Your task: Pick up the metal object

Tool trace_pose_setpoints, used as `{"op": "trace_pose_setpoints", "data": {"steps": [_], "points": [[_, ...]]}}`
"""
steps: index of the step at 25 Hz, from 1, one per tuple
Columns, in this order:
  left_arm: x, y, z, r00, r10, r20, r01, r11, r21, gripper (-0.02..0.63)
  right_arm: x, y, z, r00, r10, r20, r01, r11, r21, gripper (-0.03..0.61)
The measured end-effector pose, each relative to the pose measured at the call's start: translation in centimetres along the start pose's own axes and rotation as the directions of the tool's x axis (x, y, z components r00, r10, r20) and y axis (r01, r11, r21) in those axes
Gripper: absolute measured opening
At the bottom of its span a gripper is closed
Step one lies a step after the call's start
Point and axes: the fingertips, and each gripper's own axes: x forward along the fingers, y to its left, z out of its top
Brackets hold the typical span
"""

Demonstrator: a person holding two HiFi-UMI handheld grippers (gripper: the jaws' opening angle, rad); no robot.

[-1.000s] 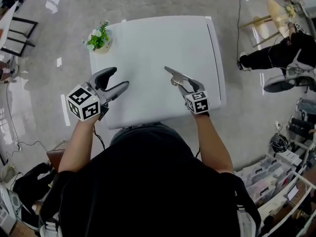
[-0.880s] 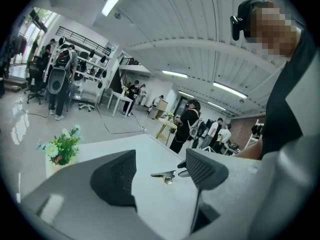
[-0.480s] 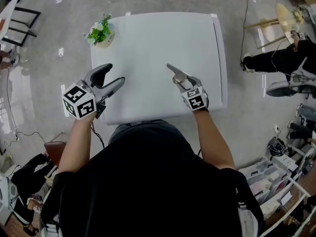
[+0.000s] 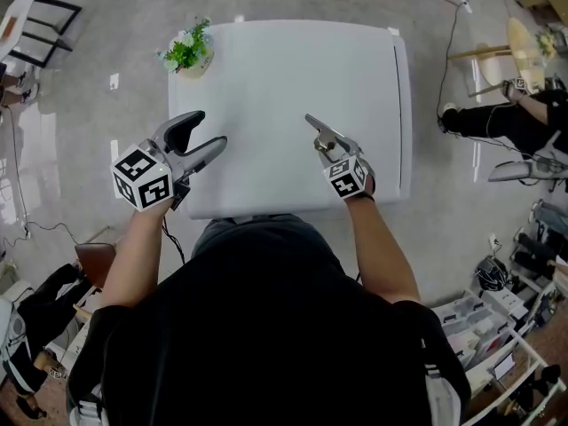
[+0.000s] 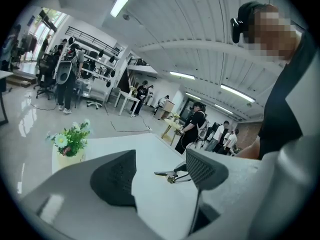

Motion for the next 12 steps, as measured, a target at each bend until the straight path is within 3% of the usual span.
{"op": "trace_pose_setpoints", "data": {"steps": [12], "points": [[0.80, -0.71, -0.55, 1.000, -0.017, -0.015, 0.017, 1.000, -0.014, 0.301, 0.63, -0.25, -0.26, 0.999, -0.026, -0.031, 0.023, 0.997, -0.071, 0.205]]}}
